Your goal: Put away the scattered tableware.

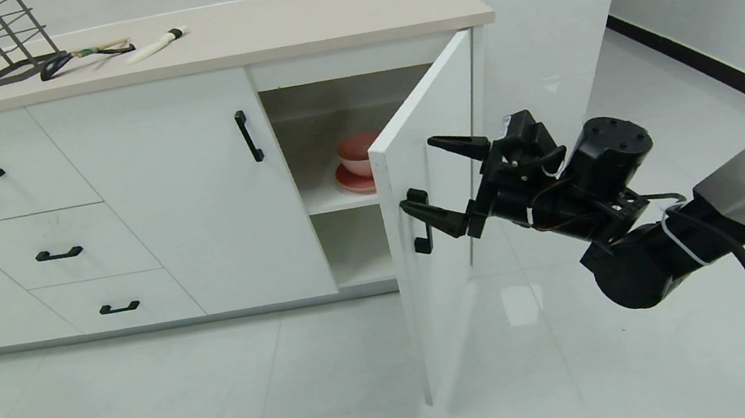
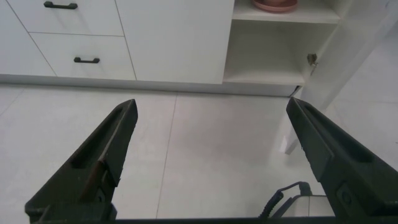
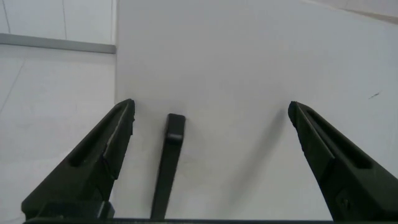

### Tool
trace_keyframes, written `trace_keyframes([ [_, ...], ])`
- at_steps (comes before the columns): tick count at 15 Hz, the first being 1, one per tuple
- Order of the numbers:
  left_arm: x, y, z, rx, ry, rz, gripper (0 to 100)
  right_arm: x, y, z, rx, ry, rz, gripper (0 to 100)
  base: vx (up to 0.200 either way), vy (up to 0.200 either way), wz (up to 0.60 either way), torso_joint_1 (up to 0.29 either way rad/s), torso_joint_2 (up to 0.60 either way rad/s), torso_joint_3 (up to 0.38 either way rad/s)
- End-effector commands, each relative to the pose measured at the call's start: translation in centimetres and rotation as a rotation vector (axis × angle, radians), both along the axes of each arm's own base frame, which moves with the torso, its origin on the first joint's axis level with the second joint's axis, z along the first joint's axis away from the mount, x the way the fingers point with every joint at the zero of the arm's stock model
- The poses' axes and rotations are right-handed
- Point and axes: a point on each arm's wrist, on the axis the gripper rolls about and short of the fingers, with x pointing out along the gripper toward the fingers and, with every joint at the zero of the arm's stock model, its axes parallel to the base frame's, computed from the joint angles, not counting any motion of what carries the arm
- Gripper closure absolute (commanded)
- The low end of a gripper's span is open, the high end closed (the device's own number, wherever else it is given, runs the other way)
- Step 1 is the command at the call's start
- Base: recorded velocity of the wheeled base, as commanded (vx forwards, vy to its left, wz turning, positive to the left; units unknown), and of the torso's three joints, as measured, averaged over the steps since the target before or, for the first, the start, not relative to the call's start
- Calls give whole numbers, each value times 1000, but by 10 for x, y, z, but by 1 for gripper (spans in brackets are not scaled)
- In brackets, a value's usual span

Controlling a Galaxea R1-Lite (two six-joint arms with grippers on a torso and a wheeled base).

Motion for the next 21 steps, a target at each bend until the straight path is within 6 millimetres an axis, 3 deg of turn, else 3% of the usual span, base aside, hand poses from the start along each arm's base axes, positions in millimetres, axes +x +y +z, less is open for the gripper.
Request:
trace_keyframes([
  [1, 0, 0, 0, -1, 0, 1, 0, 6, 9, -5, 6, -4, 9, 0, 0, 0, 0, 0, 0, 0],
  [5, 0, 0, 0, -1, 0, 1, 0, 15, 24, -15, 12, -11, 24, 0, 0, 0, 0, 0, 0, 0],
  [7, 0, 0, 0, -1, 0, 1, 0, 23, 46, -18, 65, -24, 34, 0, 0, 0, 0, 0, 0, 0],
  [12, 0, 0, 0, -1, 0, 1, 0, 19, 79, -22, 95, -60, 96, 0, 0, 0, 0, 0, 0, 0],
  [15, 0, 0, 0, -1, 0, 1, 0, 23, 83, -28, 104, -55, 92, 0, 0, 0, 0, 0, 0, 0],
  [21, 0, 0, 0, -1, 0, 1, 0, 15, 76, -15, 231, -38, 73, 0, 0, 0, 0, 0, 0, 0],
])
